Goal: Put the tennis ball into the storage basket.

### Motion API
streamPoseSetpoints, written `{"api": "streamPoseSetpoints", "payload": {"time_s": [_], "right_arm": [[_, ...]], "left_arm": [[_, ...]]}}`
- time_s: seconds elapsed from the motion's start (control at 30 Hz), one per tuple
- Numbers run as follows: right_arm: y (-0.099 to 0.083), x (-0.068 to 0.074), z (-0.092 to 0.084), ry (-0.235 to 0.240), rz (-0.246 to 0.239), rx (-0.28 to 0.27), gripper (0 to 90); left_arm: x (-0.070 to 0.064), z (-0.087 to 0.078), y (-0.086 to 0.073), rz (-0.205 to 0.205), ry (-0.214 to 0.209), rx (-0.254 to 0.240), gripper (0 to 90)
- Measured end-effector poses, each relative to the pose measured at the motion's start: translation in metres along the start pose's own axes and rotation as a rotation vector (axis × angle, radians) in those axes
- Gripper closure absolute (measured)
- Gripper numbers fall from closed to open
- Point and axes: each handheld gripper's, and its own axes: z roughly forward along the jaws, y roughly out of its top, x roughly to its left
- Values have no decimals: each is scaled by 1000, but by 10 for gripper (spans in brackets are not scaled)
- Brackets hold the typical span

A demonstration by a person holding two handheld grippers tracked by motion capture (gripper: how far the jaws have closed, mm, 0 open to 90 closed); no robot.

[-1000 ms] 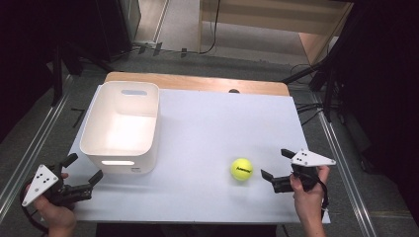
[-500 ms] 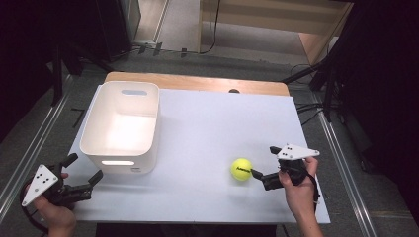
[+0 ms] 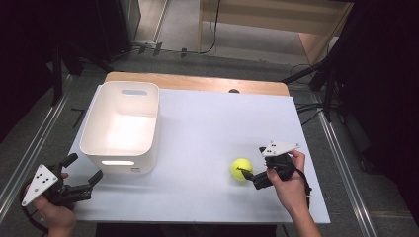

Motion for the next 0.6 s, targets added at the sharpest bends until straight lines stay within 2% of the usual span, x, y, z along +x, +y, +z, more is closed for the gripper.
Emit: {"api": "streamPoseSetpoints", "payload": {"time_s": [0.23,0.27,0.3,0.37,0.43,0.47,0.6], "right_arm": [[5,2,14,16,-3,101,0],[5,2,14,16,-3,101,0],[6,3,19,21,-7,129,0],[7,3,20,22,-4,141,0],[9,2,26,35,-4,189,0],[9,2,26,35,-4,189,0],[11,4,34,34,-13,248,2]], "left_arm": [[0,0,0,-3,-2,-2,0],[0,0,0,-3,-2,-3,0],[0,0,0,-2,-2,-1,0],[0,0,0,-3,-2,-1,0],[0,0,0,-8,0,-3,0],[0,0,0,-8,0,-3,0],[0,0,0,-3,-3,-1,0]]}}
